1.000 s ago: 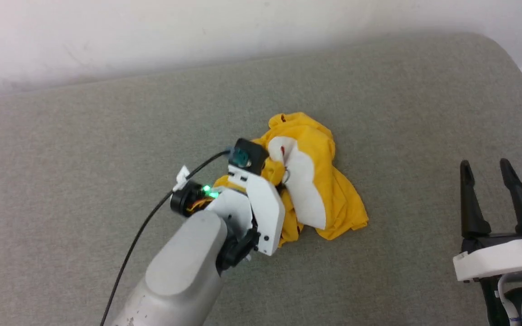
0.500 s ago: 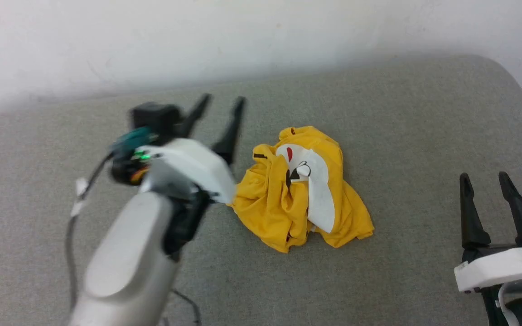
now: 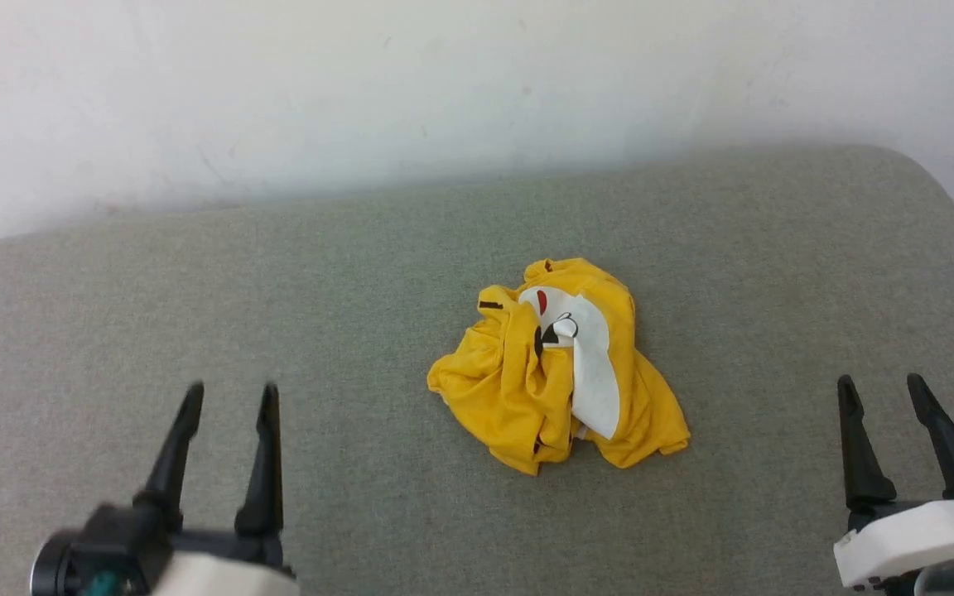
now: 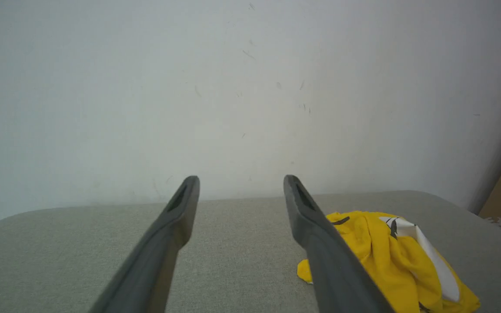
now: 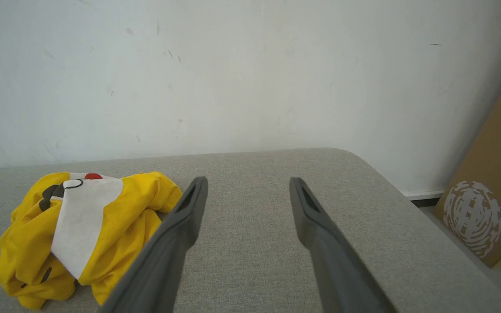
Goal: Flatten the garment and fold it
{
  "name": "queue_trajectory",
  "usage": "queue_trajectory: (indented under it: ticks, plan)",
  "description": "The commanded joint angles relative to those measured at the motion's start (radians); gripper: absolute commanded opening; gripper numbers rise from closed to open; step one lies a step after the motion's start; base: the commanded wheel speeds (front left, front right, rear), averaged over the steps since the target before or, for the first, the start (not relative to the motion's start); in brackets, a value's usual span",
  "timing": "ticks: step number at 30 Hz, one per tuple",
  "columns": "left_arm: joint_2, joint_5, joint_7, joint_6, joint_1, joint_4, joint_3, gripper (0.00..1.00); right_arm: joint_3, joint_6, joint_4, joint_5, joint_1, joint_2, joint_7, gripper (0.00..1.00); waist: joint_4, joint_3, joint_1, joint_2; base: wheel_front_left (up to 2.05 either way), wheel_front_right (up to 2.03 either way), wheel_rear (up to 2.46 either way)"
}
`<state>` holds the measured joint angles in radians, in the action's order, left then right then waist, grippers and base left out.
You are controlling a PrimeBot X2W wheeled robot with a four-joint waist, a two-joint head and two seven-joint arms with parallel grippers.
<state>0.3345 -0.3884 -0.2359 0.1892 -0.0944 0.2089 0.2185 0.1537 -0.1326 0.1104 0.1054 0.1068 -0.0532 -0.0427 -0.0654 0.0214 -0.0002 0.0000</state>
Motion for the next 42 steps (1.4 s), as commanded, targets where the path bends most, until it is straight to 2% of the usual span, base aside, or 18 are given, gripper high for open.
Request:
queue_trajectory:
  ticks: [1,6,13,16,20,27,30,34,35,36,37,42]
  plan:
    - [0.012,0.022,-0.008,0.009,-0.025,0.003,-0.003,1.0,-0.002,0.002,0.003,0.0,0.011,0.003,0.004,1.0,0.004,-0.001,0.0002,0.0,0.0,0.0,0.0]
    - [-0.03,0.026,-0.023,0.024,-0.116,0.003,-0.012,1.0,0.011,0.002,0.002,0.012,0.021,0.003,0.014,1.0,0.026,0.004,0.0002,0.0,0.0,0.0,0.0]
    - [-0.092,0.037,-0.025,-0.009,-0.07,0.003,-0.016,1.0,-0.016,0.002,0.008,0.0,-0.058,0.001,0.093,1.0,0.065,0.049,0.0002,0.0,0.0,0.0,0.0]
    - [-0.111,0.049,-0.026,-0.024,-0.045,-0.002,-0.02,1.0,-0.058,0.002,-0.012,0.014,-0.133,-0.04,0.147,1.0,0.079,0.077,0.0002,0.0,0.0,0.0,0.0]
    - [-0.13,0.068,-0.026,-0.042,-0.026,-0.01,-0.023,1.0,-0.103,0.002,-0.079,0.087,-0.222,-0.102,0.255,1.0,0.104,0.115,0.0002,0.0,0.0,0.0,0.0]
    - [-0.172,0.095,-0.026,-0.075,0.015,-0.026,-0.022,1.0,-0.228,0.002,-0.188,0.155,-0.289,-0.252,0.411,1.0,0.173,0.194,0.0002,0.0,0.0,0.0,0.0]
    - [-0.191,0.104,-0.026,-0.089,0.028,-0.036,-0.021,1.0,-0.288,0.002,-0.227,0.179,-0.305,-0.288,0.439,1.0,0.198,0.219,0.0002,0.0,0.0,0.0,0.0]
    - [-0.213,0.115,-0.026,-0.109,0.042,-0.054,-0.018,1.0,-0.338,0.002,-0.301,0.201,-0.318,-0.299,0.444,1.0,0.228,0.238,0.0002,0.0,0.0,0.0,0.0]
    - [-0.217,0.116,-0.026,-0.113,0.045,-0.058,-0.019,1.0,-0.339,0.002,-0.326,0.207,-0.32,-0.293,0.447,0.55,0.232,0.239,0.0002,0.0,0.0,0.0,0.0]
    - [-0.221,0.118,-0.026,-0.117,0.047,-0.062,-0.02,1.0,-0.342,0.002,-0.349,0.208,-0.321,-0.288,0.45,0.29,0.235,0.239,0.0002,0.0,0.0,0.0,0.0]
    - [-0.224,0.12,-0.026,-0.119,0.048,-0.066,-0.022,1.0,-0.34,0.002,-0.37,0.21,-0.323,-0.283,0.45,0.0,0.238,0.237,0.0002,0.0,0.0,0.0,0.0]
    - [-0.233,0.138,-0.026,-0.122,0.039,-0.083,-0.04,1.0,-0.332,0.002,-0.399,0.198,-0.353,-0.276,0.408,0.0,0.222,0.209,0.0002,0.0,0.0,0.0,0.0]
